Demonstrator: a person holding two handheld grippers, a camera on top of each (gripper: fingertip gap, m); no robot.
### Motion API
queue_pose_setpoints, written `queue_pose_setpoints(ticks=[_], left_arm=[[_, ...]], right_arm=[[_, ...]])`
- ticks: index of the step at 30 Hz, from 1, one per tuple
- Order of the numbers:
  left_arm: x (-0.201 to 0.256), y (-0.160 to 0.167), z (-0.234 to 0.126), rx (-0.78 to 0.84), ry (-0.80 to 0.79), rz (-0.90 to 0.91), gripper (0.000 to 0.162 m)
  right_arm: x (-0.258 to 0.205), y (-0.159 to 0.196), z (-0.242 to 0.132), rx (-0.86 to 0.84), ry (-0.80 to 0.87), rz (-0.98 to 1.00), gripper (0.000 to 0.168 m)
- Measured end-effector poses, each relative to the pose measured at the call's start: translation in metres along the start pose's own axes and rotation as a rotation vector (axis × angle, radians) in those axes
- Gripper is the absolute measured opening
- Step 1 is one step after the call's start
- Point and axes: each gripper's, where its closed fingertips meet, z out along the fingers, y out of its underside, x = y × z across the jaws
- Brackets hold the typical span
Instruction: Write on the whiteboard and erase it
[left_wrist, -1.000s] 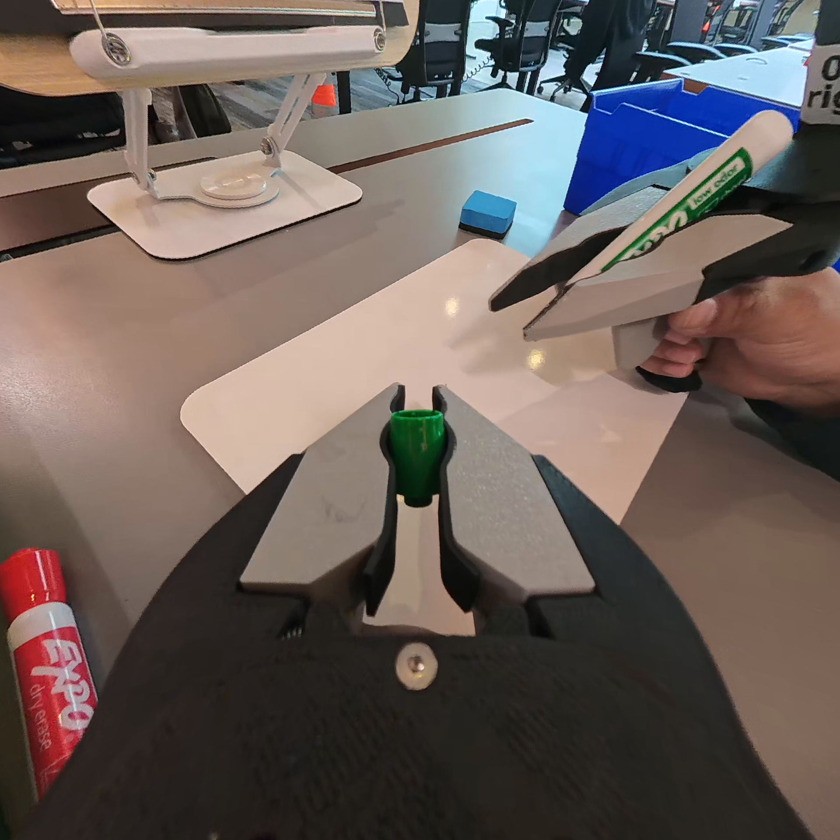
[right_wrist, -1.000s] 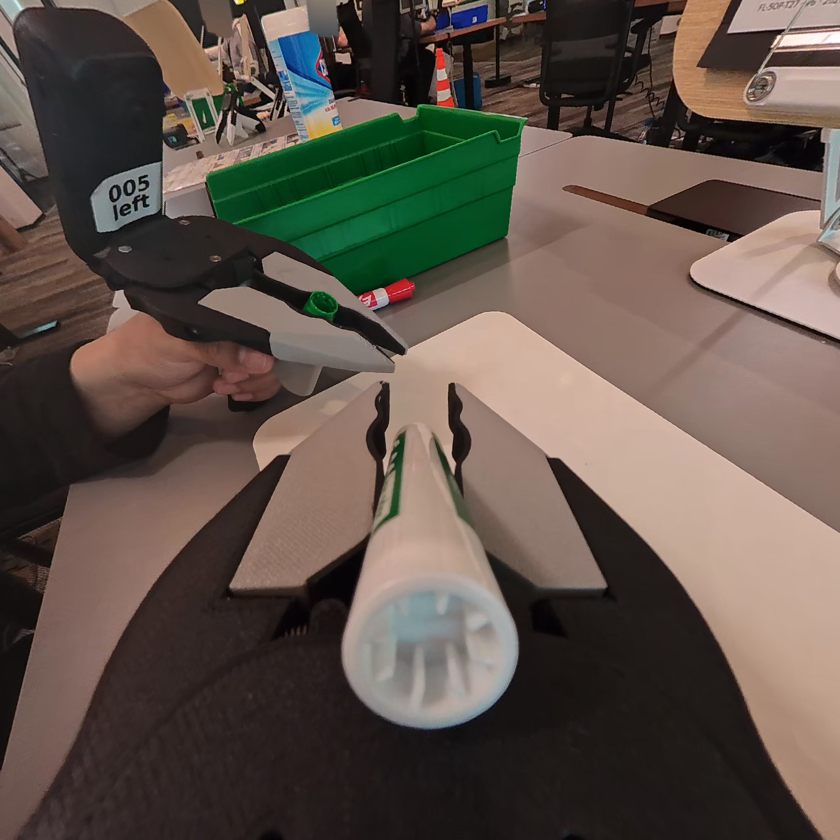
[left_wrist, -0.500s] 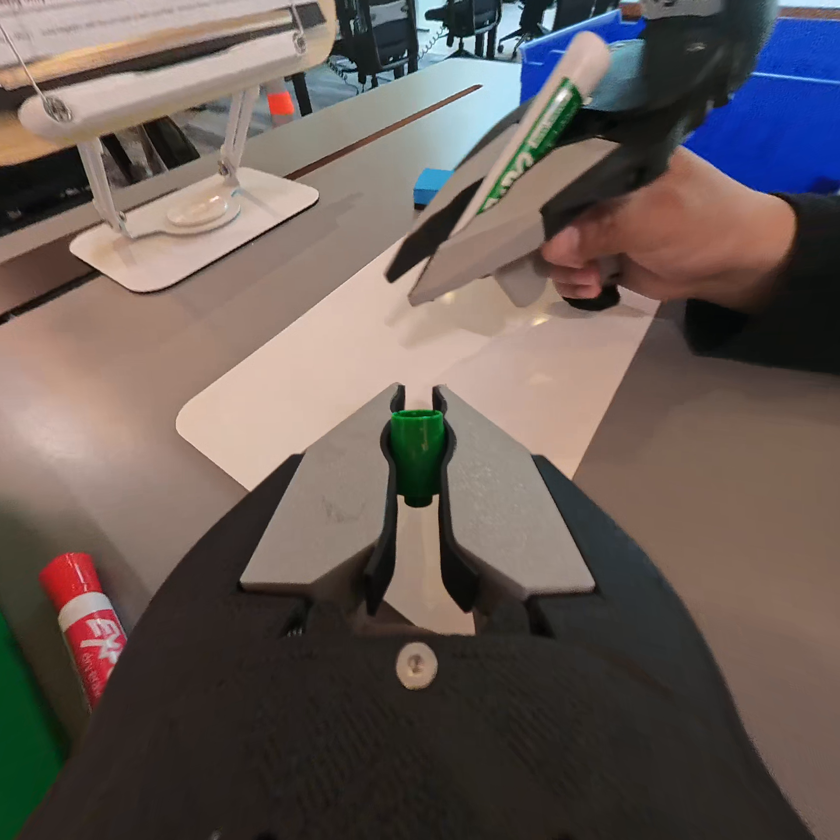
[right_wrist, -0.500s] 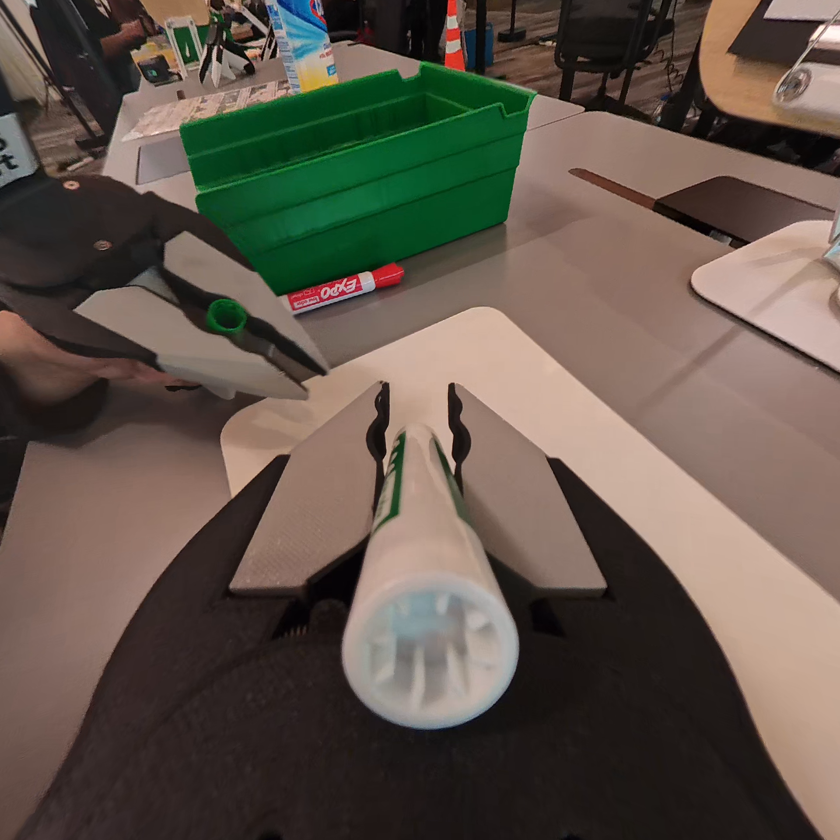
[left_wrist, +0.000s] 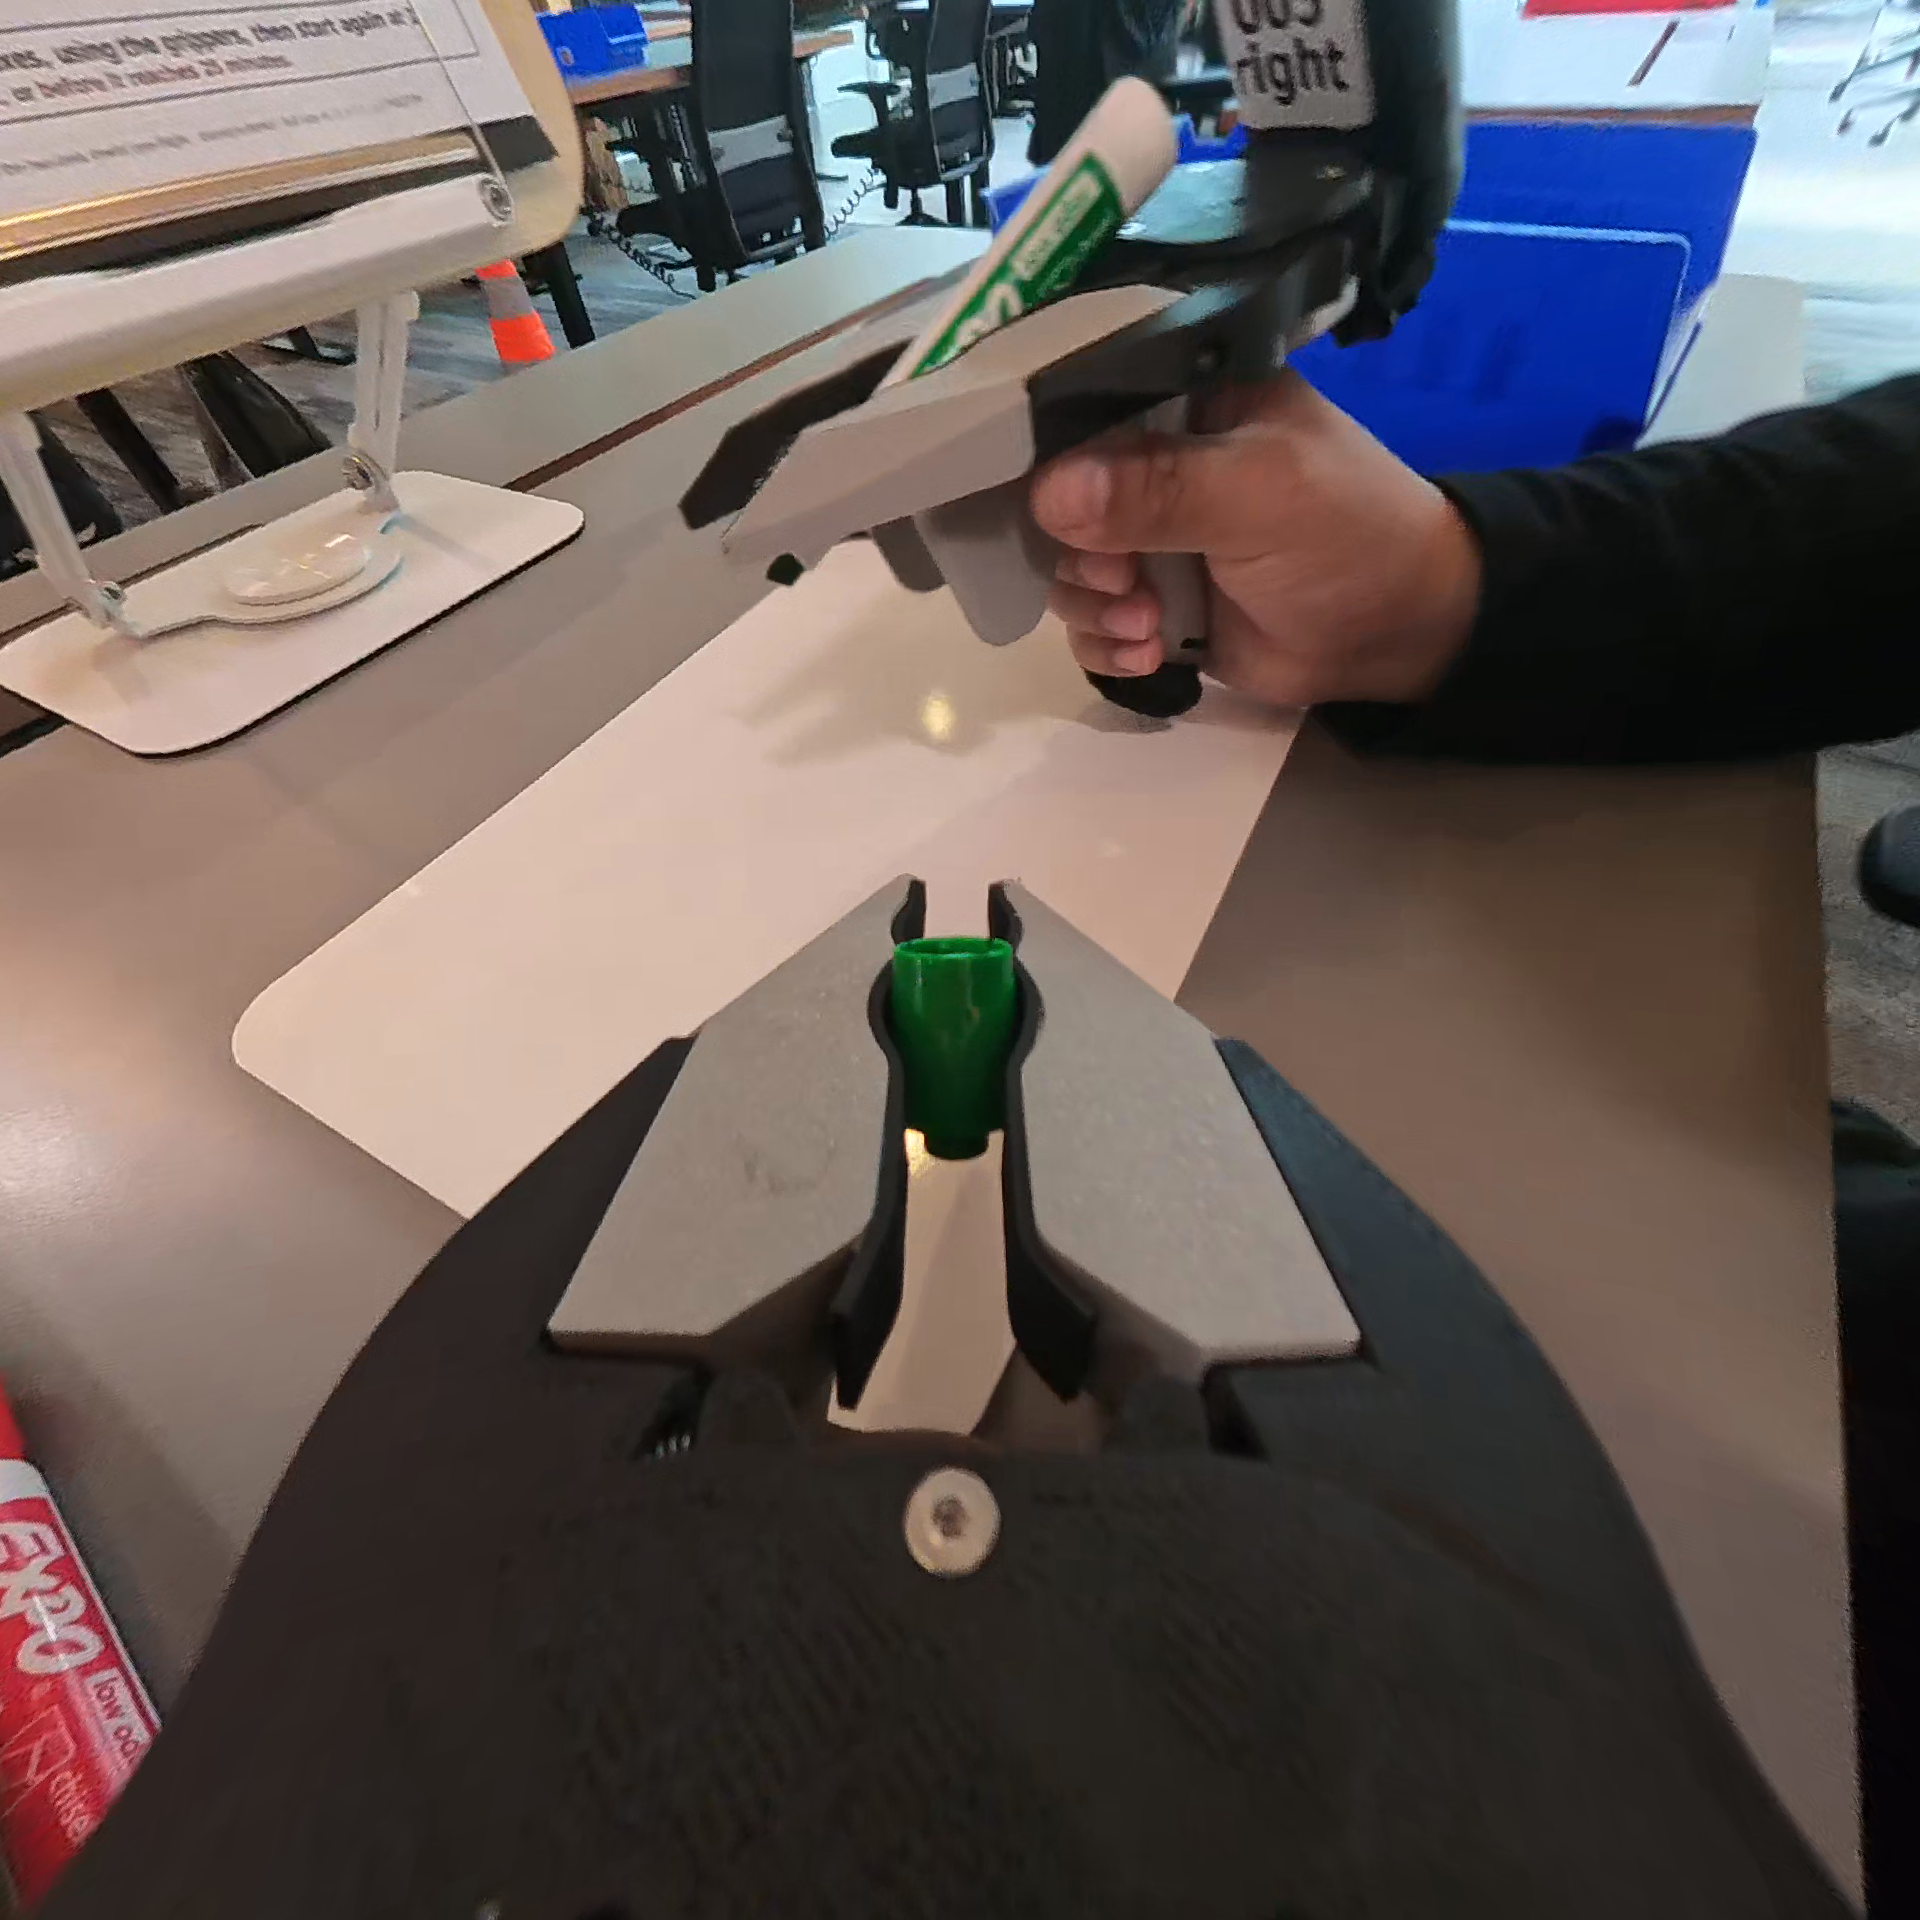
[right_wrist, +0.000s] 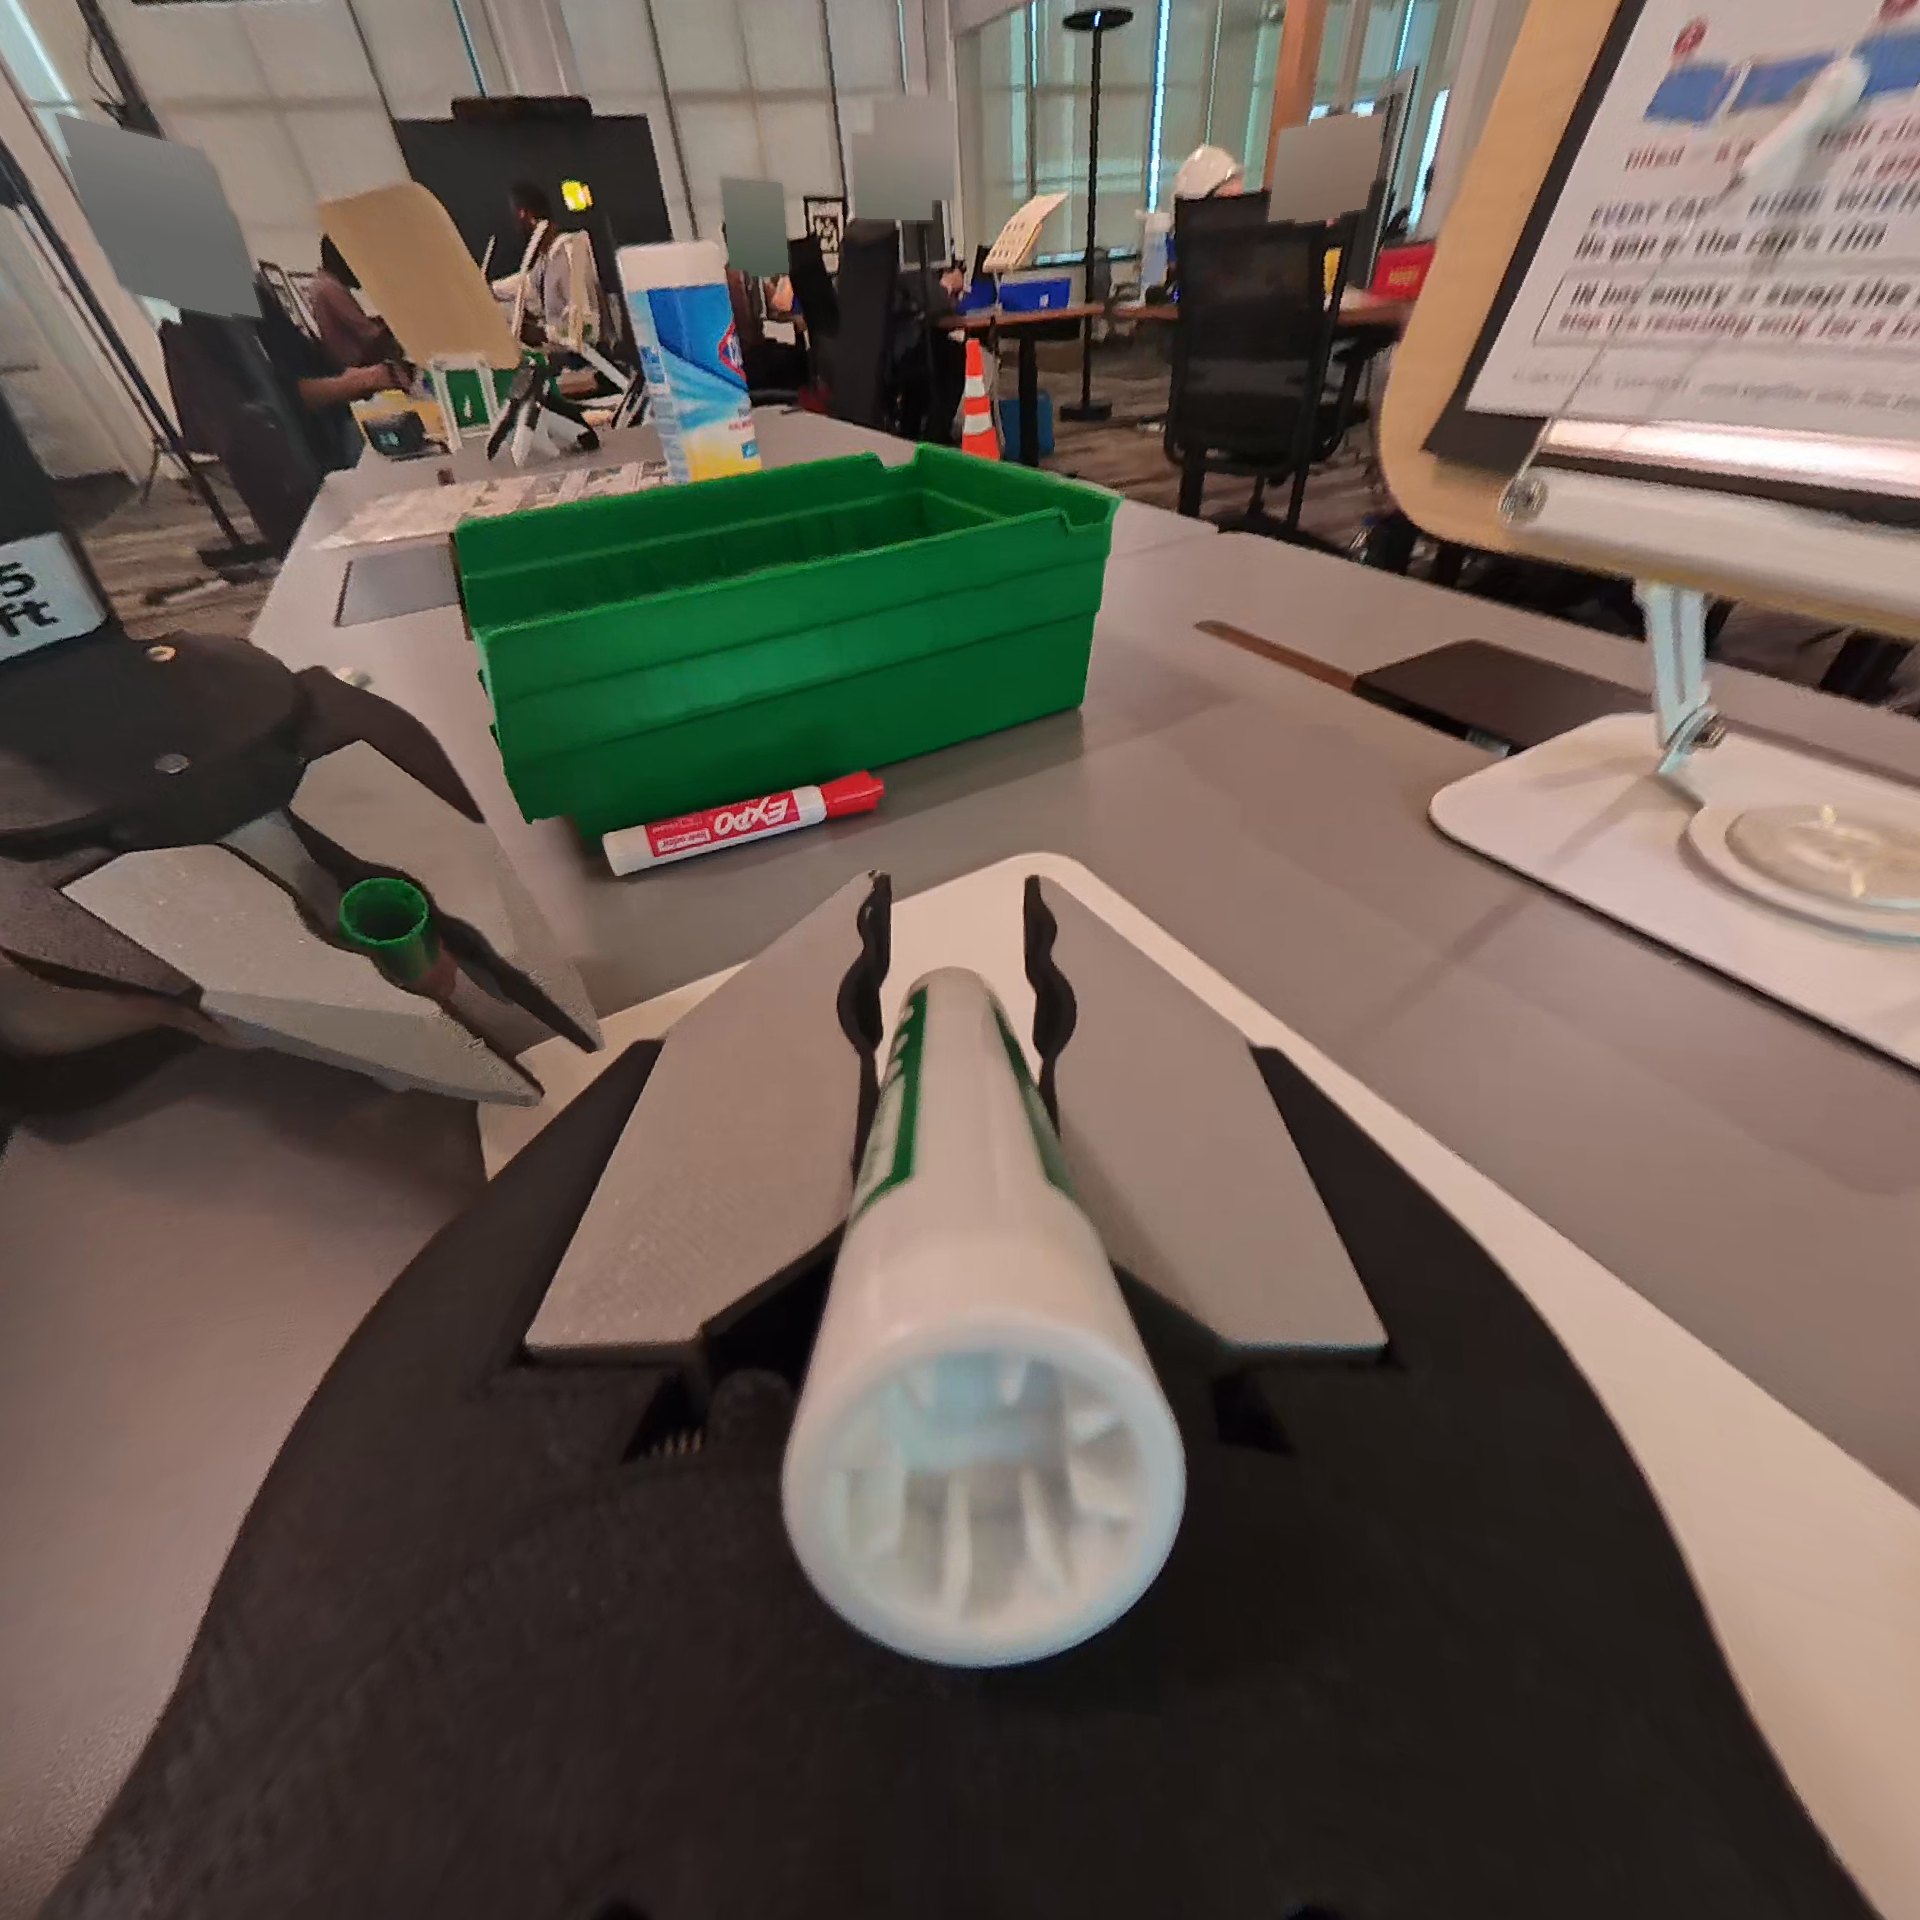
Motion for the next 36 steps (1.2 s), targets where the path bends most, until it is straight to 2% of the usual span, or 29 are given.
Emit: queue_pose_setpoints(ticks=[1,6,10,16,23,36], left_arm=[[-0.003,-0.002,-0.001,0.017,-0.005,-0.017,0.009],[-0.006,-0.003,-0.001,0.027,0.02,-0.087,0.009],[-0.003,-0.011,-0.008,0.096,0.03,-0.063,0.009],[-0.001,-0.017,-0.017,0.156,0.037,-0.049,0.009],[-0.005,-0.015,-0.017,0.142,0.0,-0.002,0.009],[-0.009,-0.01,-0.015,0.1,-0.026,0.012,0.009]], right_arm=[[-0.002,-0.002,-0.001,0.002,0.01,-0.029,0.023],[-0.009,-0.002,-0.006,-0.013,0.035,-0.062,0.023],[-0.013,-0.003,-0.014,0.015,0.053,-0.017,0.023],[-0.006,0.008,-0.02,-0.033,0.127,-0.11,0.023],[-0.004,0.022,-0.012,-0.102,0.119,-0.142,0.023],[-0.009,0.022,-0.009,-0.104,0.07,-0.125,0.023]])
